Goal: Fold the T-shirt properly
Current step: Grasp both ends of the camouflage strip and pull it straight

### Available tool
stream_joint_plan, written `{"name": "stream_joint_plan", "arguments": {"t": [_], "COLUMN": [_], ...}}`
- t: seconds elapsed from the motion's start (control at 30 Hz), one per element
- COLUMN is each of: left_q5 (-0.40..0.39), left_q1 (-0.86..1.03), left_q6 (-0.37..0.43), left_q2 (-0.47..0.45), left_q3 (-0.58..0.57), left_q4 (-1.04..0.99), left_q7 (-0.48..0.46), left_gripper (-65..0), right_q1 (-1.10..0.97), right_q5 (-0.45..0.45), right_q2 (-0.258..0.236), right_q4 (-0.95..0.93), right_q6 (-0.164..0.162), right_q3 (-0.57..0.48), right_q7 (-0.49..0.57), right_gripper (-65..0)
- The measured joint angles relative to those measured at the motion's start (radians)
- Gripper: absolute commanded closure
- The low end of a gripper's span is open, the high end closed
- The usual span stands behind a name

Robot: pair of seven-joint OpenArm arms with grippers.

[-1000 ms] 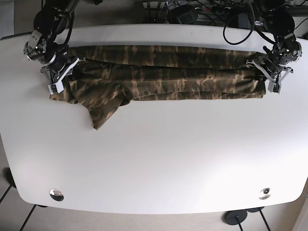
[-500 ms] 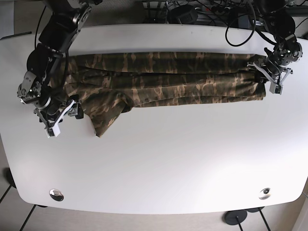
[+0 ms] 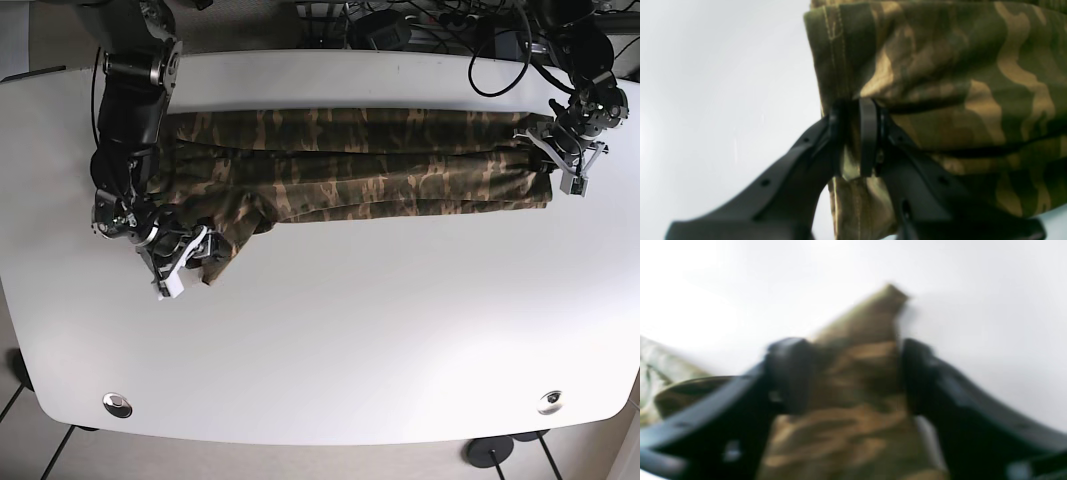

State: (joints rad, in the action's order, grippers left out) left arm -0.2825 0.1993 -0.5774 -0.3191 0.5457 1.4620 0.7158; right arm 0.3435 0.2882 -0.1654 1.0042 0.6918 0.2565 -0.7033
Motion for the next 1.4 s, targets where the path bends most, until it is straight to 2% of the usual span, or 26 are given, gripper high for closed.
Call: {"name": "stream_joint_plan", "arguments": {"t": [0.03, 0.1, 0.23, 0.3, 0.33, 0.4, 0.47, 0.53, 0.67, 0.77, 0.9, 0.97, 1.0, 1.03, 1.17, 1.2, 1.27, 1.33, 1.4], "left_q5": [0.0, 0.0, 0.0, 0.0, 0.0, 0.0, 0.0, 0.0, 0.0, 0.0, 0.0, 0.0, 0.0, 0.0, 0.0, 0.0, 0.0, 0.0, 0.001], "left_q1": [0.0, 0.0, 0.0, 0.0, 0.0, 0.0, 0.0, 0.0, 0.0, 0.0, 0.0, 0.0, 0.0, 0.0, 0.0, 0.0, 0.0, 0.0, 0.0], "left_q6": [0.0, 0.0, 0.0, 0.0, 0.0, 0.0, 0.0, 0.0, 0.0, 0.0, 0.0, 0.0, 0.0, 0.0, 0.0, 0.0, 0.0, 0.0, 0.0], "left_q2": [0.0, 0.0, 0.0, 0.0, 0.0, 0.0, 0.0, 0.0, 0.0, 0.0, 0.0, -0.003, -0.003, -0.003, -0.004, -0.004, -0.004, -0.003, -0.003], "left_q3": [0.0, 0.0, 0.0, 0.0, 0.0, 0.0, 0.0, 0.0, 0.0, 0.0, 0.0, 0.0, 0.0, 0.0, -0.002, -0.002, -0.003, -0.003, -0.003], "left_q4": [0.0, 0.0, 0.0, 0.0, 0.0, 0.0, 0.0, 0.0, -0.001, -0.001, -0.001, -0.001, -0.001, -0.002, -0.002, -0.002, -0.001, 0.001, 0.001], "left_q7": [0.001, 0.0, 0.0, 0.0, 0.0, 0.001, 0.0, 0.0, 0.0, -0.001, -0.001, -0.001, 0.0, 0.0, -0.001, 0.0, 0.0, 0.001, 0.001], "left_gripper": [-5.6, -5.6, -5.6, -5.6, -5.6, -5.6, -5.6, -5.6, -5.6, -5.6, -5.6, -5.6, -5.6, -5.6, -5.6, -5.6, -5.6, -5.6, -5.6], "right_q1": [-0.011, -0.026, -0.063, -0.104, -0.126, -0.179, -0.238, -0.307, -0.433, -0.478, -0.539, -0.563, -0.572, -0.583, -0.612, -0.62, -0.649, -0.676, -0.689], "right_q5": [0.0, -0.018, -0.019, -0.019, -0.018, -0.012, -0.012, -0.011, -0.002, -0.002, 0.002, 0.004, 0.002, 0.0, -0.002, 0.037, 0.169, 0.325, 0.449], "right_q2": [0.003, 0.016, 0.027, 0.027, 0.029, 0.055, 0.089, 0.099, 0.105, 0.136, 0.135, 0.138, 0.137, 0.138, 0.138, 0.137, 0.126, 0.113, 0.084], "right_q4": [0.013, 0.042, 0.185, 0.339, 0.418, 0.584, 0.711, 0.799, 0.922, 0.933, 0.93, 0.93, 0.93, 0.93, 0.937, 0.949, 0.965, 0.976, 0.976], "right_q6": [0.0, -0.003, -0.003, -0.003, -0.004, -0.029, -0.033, -0.03, -0.029, -0.024, -0.021, -0.018, -0.019, -0.019, -0.019, -0.023, -0.026, -0.026, -0.031], "right_q3": [-0.011, -0.014, -0.016, -0.012, 0.009, 0.084, 0.156, 0.188, 0.238, 0.308, 0.354, 0.387, 0.408, 0.449, 0.589, 0.639, 0.659, 0.645, 0.587], "right_q7": [-0.004, -0.015, -0.039, -0.117, -0.171, -0.241, -0.294, -0.34, -0.348, -0.349, -0.346, -0.346, -0.347, -0.345, -0.349, -0.349, -0.348, -0.352, -0.352], "right_gripper": [-21.1, -1.7, -1.7, -1.7, -1.7, -1.7, -1.7, -1.7, -1.9, -2.1, -2.1, -4.3, -7.6, -14.9, -35.5, -40.3, -40.6, -40.7, -40.7]}}
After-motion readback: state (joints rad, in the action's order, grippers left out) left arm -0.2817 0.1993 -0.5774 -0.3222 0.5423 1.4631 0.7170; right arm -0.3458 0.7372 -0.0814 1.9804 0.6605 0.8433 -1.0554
